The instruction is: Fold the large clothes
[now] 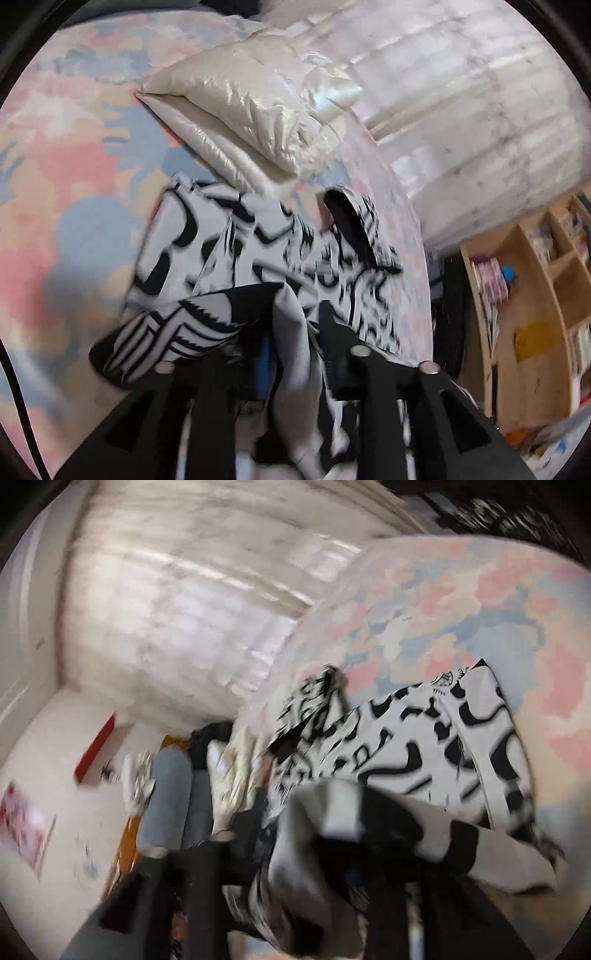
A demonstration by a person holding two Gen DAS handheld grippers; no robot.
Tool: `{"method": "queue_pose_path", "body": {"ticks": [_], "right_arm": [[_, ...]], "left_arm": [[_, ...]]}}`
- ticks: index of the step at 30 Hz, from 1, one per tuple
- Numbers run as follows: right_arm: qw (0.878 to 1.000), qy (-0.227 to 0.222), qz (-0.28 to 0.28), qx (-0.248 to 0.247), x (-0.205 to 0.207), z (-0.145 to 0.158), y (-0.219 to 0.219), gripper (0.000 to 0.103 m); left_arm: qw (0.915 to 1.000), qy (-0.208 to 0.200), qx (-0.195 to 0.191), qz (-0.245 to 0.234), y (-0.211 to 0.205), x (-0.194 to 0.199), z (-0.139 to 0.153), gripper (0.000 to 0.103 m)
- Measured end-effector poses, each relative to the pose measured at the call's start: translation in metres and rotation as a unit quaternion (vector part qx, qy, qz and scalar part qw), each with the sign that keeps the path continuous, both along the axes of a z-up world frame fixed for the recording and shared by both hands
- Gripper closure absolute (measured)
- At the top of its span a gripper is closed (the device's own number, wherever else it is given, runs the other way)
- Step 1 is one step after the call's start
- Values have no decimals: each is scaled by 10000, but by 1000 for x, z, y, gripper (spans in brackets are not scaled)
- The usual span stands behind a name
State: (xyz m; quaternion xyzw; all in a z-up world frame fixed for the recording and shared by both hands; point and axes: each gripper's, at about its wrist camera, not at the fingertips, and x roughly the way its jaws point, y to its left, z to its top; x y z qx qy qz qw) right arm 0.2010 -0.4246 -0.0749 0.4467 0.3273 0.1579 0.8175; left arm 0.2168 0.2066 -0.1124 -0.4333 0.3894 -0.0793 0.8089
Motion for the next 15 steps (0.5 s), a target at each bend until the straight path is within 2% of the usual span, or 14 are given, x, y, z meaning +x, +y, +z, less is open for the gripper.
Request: {"method": "queue_pose_path", "body": {"ticks": [1,2,4,5,7,9,11,12,13,15], "right_arm": [[9996,130,-124,235,17,-5,-5,21],[9985,199,-238,443,29,-10,-8,16],[9958,228,-440,774,51,-20,-12,14],[9956,265,-465,772,60,-23,-11,14],[9971,285,-526,461,73,-25,-8,14],[9985,295,-449,91,83,-28,-3,14],[9984,346,-349,-294,86,-31,-1,14],[9977,362,-299,-498,87,-33,0,14],[9957,374,-210,-823,88,-34,2,14],[9881,365,-21,-1493,88,-35,7,14]], "left_arm": [[9998,-49,-136,122,4,11,-2,63],[9992,-128,-240,301,10,19,-3,52],[9969,-246,-316,680,19,30,-2,44],[9965,-255,-290,743,21,36,-2,44],[9972,-217,-45,711,20,48,-1,44],[9971,-178,525,517,13,59,0,44],[9930,-178,1161,122,5,66,-2,44],[9870,-179,1582,-233,-3,70,-4,44],[9816,-212,1834,-489,-8,72,-6,44],[9632,-345,2382,-1196,-21,72,-11,44]]}}
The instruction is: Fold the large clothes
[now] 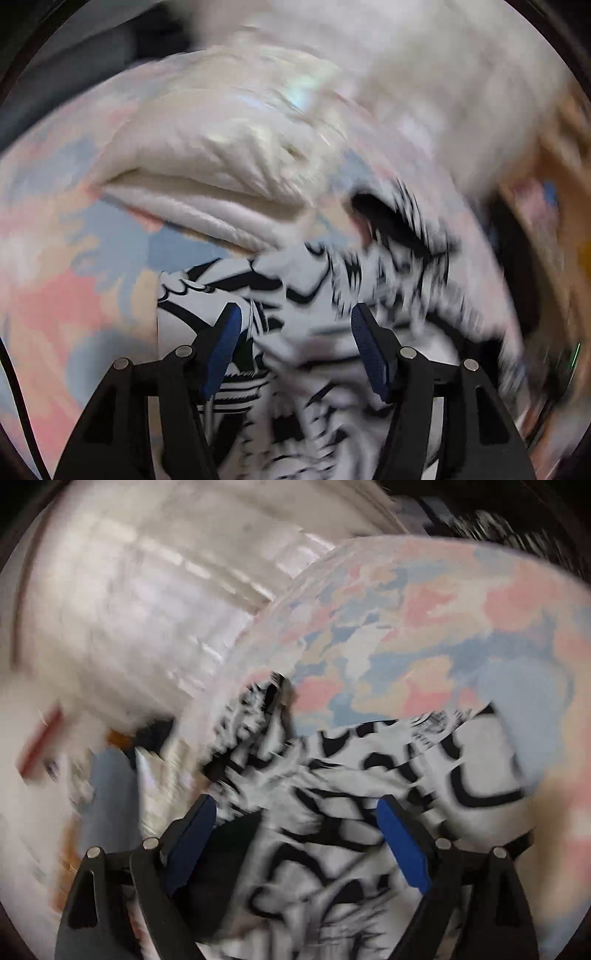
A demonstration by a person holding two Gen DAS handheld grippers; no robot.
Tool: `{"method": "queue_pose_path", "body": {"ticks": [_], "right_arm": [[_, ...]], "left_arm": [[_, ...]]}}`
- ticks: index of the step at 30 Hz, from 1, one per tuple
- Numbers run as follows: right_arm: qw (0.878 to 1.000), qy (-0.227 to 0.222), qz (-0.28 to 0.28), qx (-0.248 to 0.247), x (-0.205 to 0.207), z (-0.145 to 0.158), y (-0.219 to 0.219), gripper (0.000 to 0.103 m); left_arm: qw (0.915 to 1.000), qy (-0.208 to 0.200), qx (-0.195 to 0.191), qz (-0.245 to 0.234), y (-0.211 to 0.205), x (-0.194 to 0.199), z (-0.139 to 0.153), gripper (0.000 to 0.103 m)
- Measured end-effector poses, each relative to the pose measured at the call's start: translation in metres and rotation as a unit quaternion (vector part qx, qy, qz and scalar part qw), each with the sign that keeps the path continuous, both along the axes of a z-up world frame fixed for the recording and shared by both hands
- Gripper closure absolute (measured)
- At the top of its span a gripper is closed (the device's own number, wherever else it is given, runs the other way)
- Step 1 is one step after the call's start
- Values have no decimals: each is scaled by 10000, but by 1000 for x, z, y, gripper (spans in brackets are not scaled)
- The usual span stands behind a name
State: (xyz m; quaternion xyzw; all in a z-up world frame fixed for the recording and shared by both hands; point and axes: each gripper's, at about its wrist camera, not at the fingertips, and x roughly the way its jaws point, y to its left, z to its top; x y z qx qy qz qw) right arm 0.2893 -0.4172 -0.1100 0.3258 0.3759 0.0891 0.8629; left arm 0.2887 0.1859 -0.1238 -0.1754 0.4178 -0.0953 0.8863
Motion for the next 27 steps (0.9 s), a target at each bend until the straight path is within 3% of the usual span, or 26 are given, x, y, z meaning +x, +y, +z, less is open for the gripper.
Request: {"method": "queue_pose_path", "body": {"ticks": [3,7,10,14,17,19,21,22,23,24,25,27], "right_arm": [[9945,-1,476,-932,-1,-2,7,14],[9761,81,1108,-1869,3,-9,17,14],[9559,86,1419,-2572,8,-13,30,14],[9181,259,1876,-3481,24,-22,46,14],[9098,480,2039,-3584,39,-29,46,14],[9117,525,2068,-3510,50,-32,44,14],[9189,566,2096,-3294,61,-35,42,14],[9255,575,2109,-3092,67,-38,39,25],[9300,562,2165,-2918,69,-39,38,42],[9339,570,2259,-2713,72,-40,38,82],[9354,586,2174,-2725,74,-40,39,88],[9394,430,1999,-2752,74,-36,41,90]], "left_arm": [[9960,-107,540,-706,-9,-6,-4,43],[9809,-318,1366,-1345,-24,-10,-5,43],[9622,-417,2089,-1699,-40,-5,-7,42],[9277,-489,2890,-2312,-73,4,-12,42],[9032,-514,3259,-2746,-100,12,-20,42],[8954,-495,3341,-2903,-111,16,-26,42],[9004,-418,3197,-2922,-116,25,-29,57],[9050,-363,3104,-2886,-115,29,-29,80],[9150,-285,2909,-2782,-111,35,-28,90],[9254,-244,2725,-2622,-107,42,-27,90],[9364,-252,2549,-2399,-100,47,-24,95],[9551,-250,2171,-2000,-86,55,-21,95]]}}
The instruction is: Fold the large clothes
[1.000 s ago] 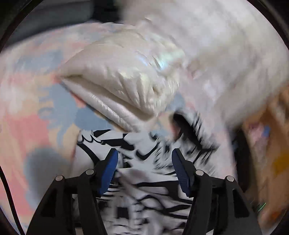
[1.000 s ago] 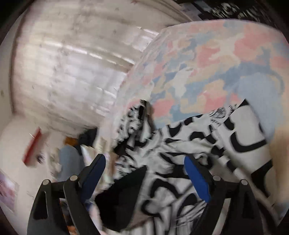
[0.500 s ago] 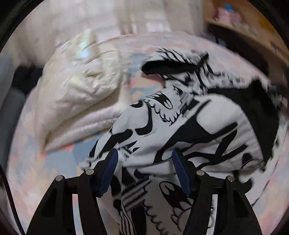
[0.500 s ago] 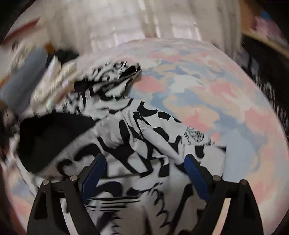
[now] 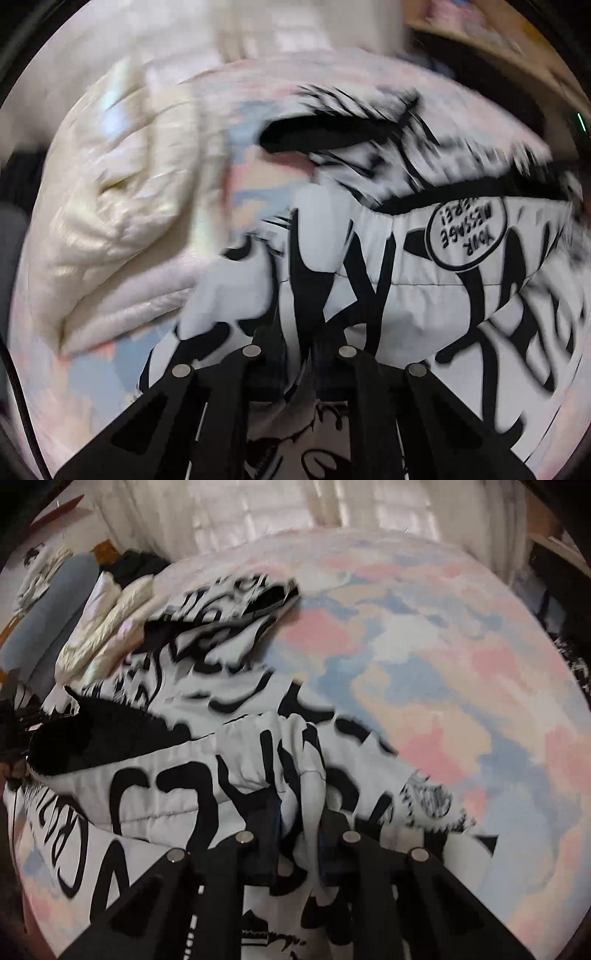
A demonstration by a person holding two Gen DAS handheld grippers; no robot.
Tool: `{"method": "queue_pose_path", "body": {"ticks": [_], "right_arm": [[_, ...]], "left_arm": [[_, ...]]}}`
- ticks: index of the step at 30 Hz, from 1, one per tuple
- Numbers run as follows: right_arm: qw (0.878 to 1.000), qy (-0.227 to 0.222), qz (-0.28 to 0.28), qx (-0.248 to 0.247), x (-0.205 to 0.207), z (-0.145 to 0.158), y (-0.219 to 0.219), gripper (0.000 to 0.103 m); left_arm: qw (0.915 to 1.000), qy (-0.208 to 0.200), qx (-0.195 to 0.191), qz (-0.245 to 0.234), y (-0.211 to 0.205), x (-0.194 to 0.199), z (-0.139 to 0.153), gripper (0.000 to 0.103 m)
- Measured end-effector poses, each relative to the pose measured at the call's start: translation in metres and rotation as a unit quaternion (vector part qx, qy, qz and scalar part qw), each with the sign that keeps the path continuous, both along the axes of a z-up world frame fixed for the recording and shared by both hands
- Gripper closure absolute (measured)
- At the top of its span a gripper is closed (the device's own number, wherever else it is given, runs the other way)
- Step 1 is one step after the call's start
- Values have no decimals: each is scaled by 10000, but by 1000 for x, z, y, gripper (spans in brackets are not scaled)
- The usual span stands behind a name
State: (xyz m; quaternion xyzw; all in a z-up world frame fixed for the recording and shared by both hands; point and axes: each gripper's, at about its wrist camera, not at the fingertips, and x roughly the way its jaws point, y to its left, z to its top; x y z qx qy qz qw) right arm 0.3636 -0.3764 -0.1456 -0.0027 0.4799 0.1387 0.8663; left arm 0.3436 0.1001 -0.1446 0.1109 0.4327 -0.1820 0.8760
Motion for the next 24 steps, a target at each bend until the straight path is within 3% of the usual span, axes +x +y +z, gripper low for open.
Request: {"method": "queue_pose_path", "body": {"ticks": [5,10,12,16,20,22,24], "right_arm": [[9943,-596,-792,395,7,13,-2,92],[9868,-87,-1579,351,36,-30,8,91],[9820,-104,-1818,503,36,-38,7,88],[9637,-60,-2264,1417,30,-40,-15,83],[9622,-382,-2394,1242,13,-20,-14,69],[9572,-757,-2514,1216,0,-5,-15,62],[9538,-1020,-2536,1246,-12,8,-13,61]], "left_arm": [[9932,56,-547,1024,27,12,-11,95],[9802,240,-894,1749,40,17,-34,95],[9762,201,-1057,1885,43,16,-35,95],[9695,-34,-1406,2006,52,4,-25,91],[9615,-682,-1492,2204,58,-22,4,87],[9570,-798,-1420,2401,58,-27,12,87],[9608,-813,-1333,2290,48,-32,18,87]]}}
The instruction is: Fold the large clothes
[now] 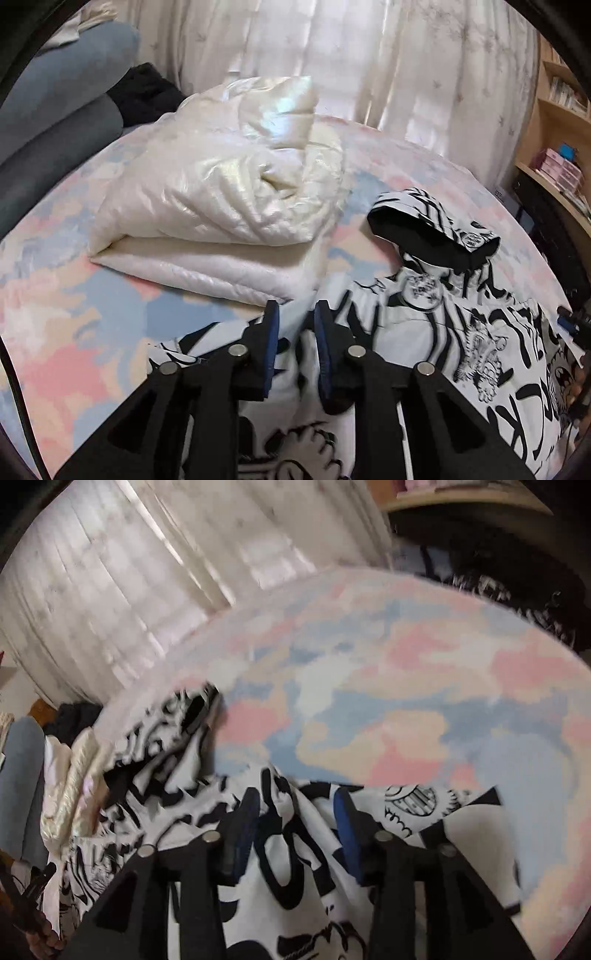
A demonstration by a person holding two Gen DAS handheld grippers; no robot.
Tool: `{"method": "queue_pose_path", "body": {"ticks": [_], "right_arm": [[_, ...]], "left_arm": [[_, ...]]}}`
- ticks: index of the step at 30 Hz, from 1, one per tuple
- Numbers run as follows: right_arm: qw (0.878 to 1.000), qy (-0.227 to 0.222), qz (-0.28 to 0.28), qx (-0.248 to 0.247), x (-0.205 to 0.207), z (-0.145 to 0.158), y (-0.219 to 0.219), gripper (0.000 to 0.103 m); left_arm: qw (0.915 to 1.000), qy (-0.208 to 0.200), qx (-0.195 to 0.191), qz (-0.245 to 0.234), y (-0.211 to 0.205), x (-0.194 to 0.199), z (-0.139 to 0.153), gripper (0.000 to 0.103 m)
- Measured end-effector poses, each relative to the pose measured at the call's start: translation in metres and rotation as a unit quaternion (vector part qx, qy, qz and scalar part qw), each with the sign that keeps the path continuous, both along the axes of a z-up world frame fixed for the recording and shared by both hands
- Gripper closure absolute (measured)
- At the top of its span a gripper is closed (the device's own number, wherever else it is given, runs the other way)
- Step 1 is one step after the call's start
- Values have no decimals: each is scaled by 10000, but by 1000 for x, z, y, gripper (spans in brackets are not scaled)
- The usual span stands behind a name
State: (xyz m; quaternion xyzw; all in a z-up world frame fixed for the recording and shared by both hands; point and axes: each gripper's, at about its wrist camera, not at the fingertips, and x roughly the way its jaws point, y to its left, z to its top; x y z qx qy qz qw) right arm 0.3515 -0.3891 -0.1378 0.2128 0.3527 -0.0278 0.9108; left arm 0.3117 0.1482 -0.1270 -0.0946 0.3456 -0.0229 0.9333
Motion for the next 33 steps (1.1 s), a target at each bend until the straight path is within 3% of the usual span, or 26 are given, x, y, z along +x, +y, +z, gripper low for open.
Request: {"method": "queue_pose_path", "body": {"ticks": [3,7,10,14,17,19,23,26,27,28,29,31,33], "right_arm": [[9992,-38,378,158,-2,9,18,61],[9896,132,1429,-44,-2,11,89,61],[9769,388,2089,-245,8,-4,147,61],[9724,679,2155,-588,31,-32,177,60],[9750,565,2082,-537,43,-37,161,69],[9789,451,1881,-656,45,-34,136,79],[9824,564,1225,-1295,36,-38,70,79],[9916,638,813,-774,26,-41,9,96],[9938,637,645,-639,23,-39,-3,91],[9944,702,380,-692,20,-35,-11,71],[9951,720,248,-637,17,-32,-16,64],[9963,668,165,-515,8,-23,-16,63],[9967,564,231,-534,-3,-12,-8,63]], "left_arm": [[9987,82,123,-489,-31,-2,0,87],[9940,224,398,-997,-88,11,-13,87],[9913,559,660,-994,-113,35,-35,87],[9901,911,691,-818,-109,67,-56,87],[9899,831,871,-753,-102,76,-56,97],[9899,698,1111,-529,-90,74,-54,98],[9893,653,1114,-681,-54,67,-59,102],[9896,627,1106,-672,-41,61,-58,102],[9898,629,1095,-652,-39,59,-57,102],[9897,635,1114,-629,-39,56,-55,102],[9891,662,1178,-593,-40,53,-53,102],[9876,672,1316,-538,-46,38,-45,93],[9874,562,1371,-562,-52,14,-35,90]]}}
